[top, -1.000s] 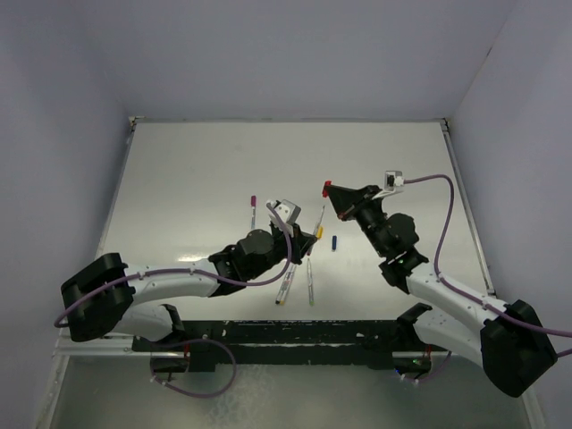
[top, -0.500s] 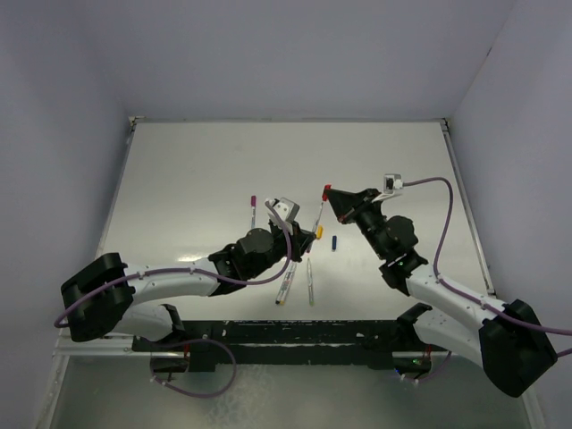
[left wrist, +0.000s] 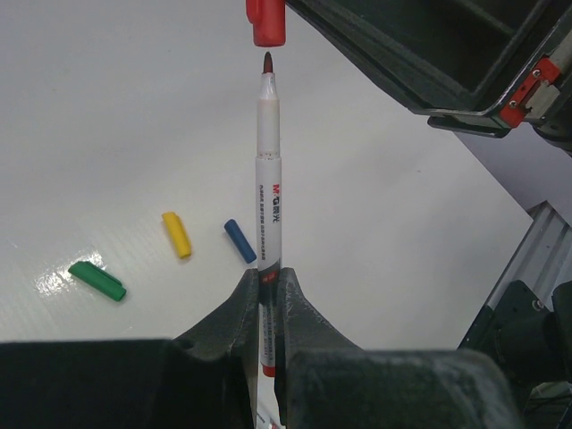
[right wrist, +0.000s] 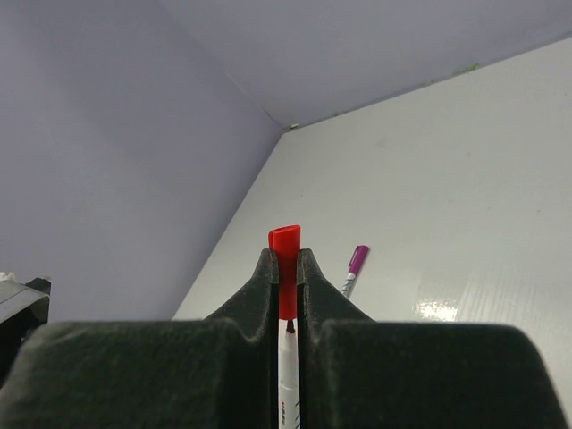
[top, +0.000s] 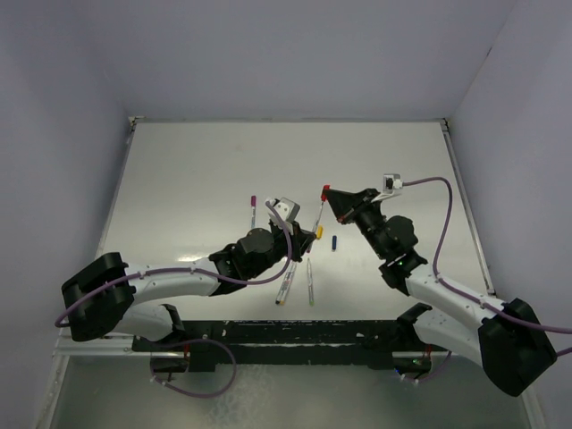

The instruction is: Insert the pens into the pen caps

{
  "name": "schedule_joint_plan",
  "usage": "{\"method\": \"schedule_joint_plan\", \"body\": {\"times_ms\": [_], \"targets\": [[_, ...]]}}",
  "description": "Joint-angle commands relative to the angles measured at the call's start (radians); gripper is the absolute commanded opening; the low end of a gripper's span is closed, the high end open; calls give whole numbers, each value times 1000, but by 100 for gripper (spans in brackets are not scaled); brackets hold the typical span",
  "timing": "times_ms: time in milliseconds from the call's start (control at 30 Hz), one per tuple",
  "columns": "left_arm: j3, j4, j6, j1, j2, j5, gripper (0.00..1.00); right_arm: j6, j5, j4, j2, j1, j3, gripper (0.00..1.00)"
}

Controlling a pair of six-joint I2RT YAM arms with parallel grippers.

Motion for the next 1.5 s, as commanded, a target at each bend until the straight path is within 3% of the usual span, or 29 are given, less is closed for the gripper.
{"method": "schedule_joint_plan", "body": {"times_ms": [0, 533, 833, 1033, 1467], "targets": [[41, 56, 6, 5, -9, -18, 0, 15, -22, 71, 12, -1, -4, 0], [30, 64, 14, 10, -29, -45, 0, 26, -59, 46, 8, 1, -19, 0], [26, 102, 3, 37, -27, -25, 0, 17, -205, 4, 53, 1, -5, 0], [4, 181, -42, 107, -28, 61, 0, 10, -295, -24, 88, 0, -8, 0], [39, 264, 26, 129, -40, 49, 0, -53, -342, -167, 118, 22, 2, 0]]}}
